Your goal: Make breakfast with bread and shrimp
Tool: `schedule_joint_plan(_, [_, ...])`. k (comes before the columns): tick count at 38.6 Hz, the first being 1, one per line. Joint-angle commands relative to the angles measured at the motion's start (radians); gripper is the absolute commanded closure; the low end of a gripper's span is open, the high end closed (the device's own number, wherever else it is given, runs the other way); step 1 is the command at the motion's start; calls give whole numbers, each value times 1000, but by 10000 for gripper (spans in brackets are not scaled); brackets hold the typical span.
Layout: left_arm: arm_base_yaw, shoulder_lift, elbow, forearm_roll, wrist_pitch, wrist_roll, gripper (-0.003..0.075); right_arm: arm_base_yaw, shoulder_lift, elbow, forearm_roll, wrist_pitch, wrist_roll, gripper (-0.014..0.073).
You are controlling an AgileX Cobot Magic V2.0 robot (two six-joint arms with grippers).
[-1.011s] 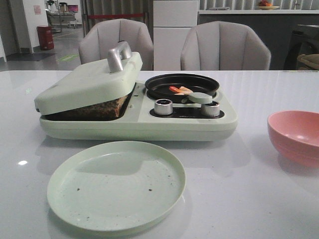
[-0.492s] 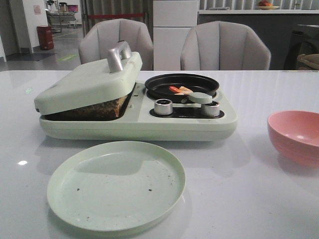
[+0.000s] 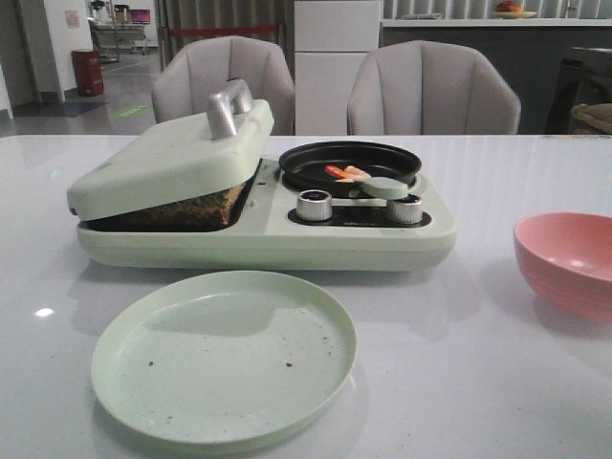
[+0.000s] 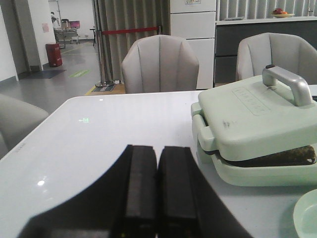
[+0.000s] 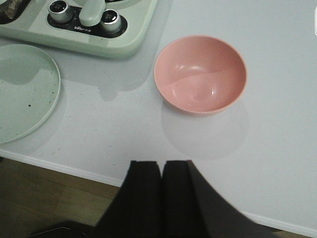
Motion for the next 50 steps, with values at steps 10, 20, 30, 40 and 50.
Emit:
schedule_joint_plan(10, [-9, -23, 8, -8, -92, 0, 619, 2, 4, -26, -13, -67, -12, 547])
schedule_joint_plan(20, [-9, -23, 8, -8, -92, 0, 619, -44, -54, 3, -25, -106, -13, 547])
schedule_joint_plan(30, [-9, -23, 8, -8, -92, 0, 619, -196, -277, 249, 71, -443, -186, 547])
schedule_joint_plan(40, [-9, -23, 8, -8, -92, 0, 619, -322, -484, 529, 72, -747, -197, 547])
schedule_joint_plan(50, [-9, -23, 8, -8, -92, 0, 619, -328, -580, 711, 72, -916, -197, 547])
